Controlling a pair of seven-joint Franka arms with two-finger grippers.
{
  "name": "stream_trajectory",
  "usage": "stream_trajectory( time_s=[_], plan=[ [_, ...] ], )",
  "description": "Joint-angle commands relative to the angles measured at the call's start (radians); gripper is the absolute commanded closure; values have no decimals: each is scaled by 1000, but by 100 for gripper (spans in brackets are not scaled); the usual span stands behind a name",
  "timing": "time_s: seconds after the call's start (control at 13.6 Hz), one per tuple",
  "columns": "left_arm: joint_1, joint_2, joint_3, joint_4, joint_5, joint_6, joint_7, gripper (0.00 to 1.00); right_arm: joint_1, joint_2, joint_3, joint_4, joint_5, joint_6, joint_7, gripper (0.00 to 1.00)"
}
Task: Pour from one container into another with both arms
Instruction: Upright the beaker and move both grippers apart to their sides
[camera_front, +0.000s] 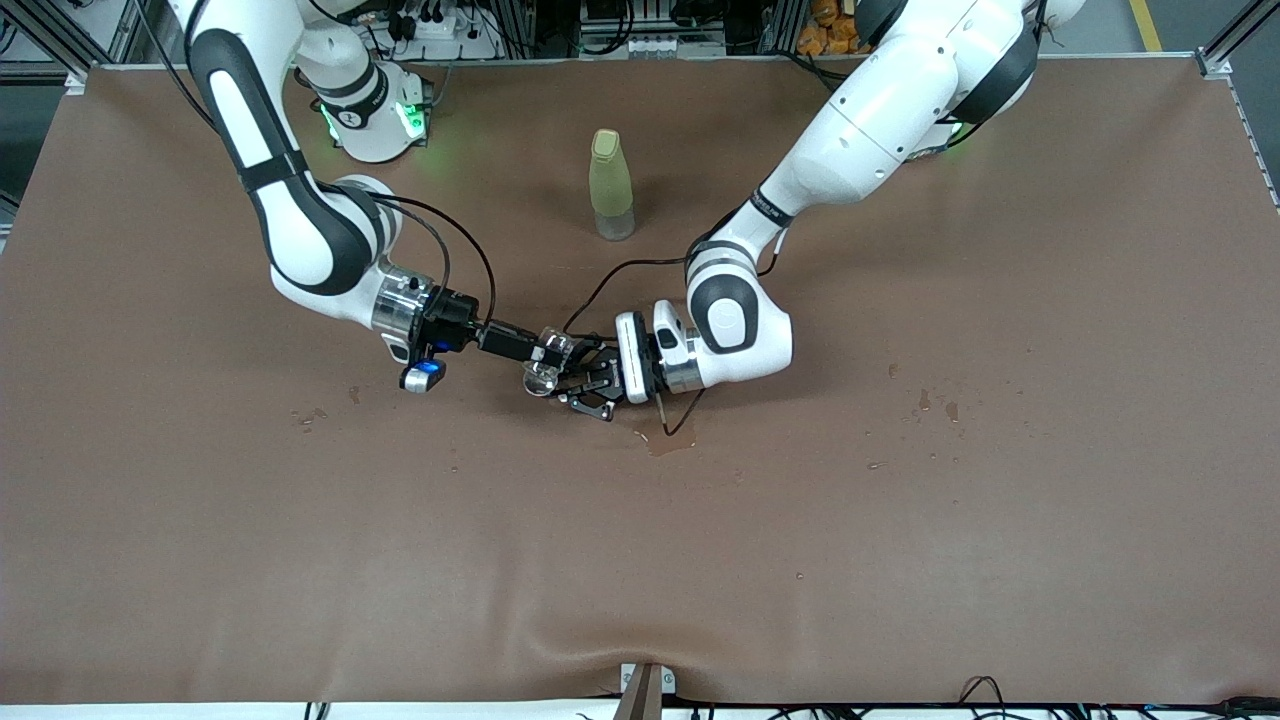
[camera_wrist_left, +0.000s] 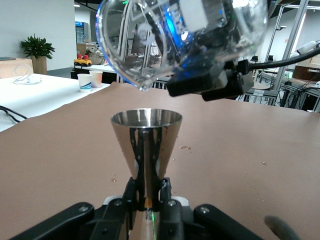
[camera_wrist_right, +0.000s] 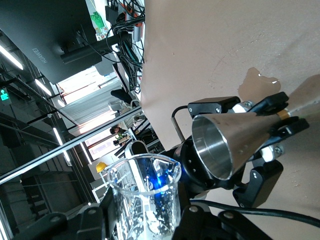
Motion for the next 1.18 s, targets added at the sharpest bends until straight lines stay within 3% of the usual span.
stream_trajectory(
  time_s=[0.0, 0.15, 0.29, 0.37, 0.52, 0.81, 1.11],
  plan=[
    [-12, -8, 11, 14, -35, 16, -7, 100, -20, -7, -5, 1, -10, -47, 18, 100],
    [-12, -11, 11, 12, -31, 16, -7, 100, -78, -16, -7, 12, -116, -88, 13, 100],
    [-5, -19, 11, 12, -30, 16, -4, 100, -153, -22, -8, 44, -330, -136, -89, 100],
    [6, -28, 11, 9, -25, 16, -4, 100, -202, -18, -5, 57, -393, -163, -144, 100],
    [47, -35, 9, 0, -16, 15, -3, 100, -288, -15, -8, 77, -428, -290, -220, 100],
    [94, -81, 9, -74, -7, 9, 22, 100, -516, 2, -7, 138, -671, -505, -554, 100],
    [176, -117, 0, -135, 108, -46, 26, 100, -696, 76, -7, 143, -729, -558, -1061, 100]
  ],
)
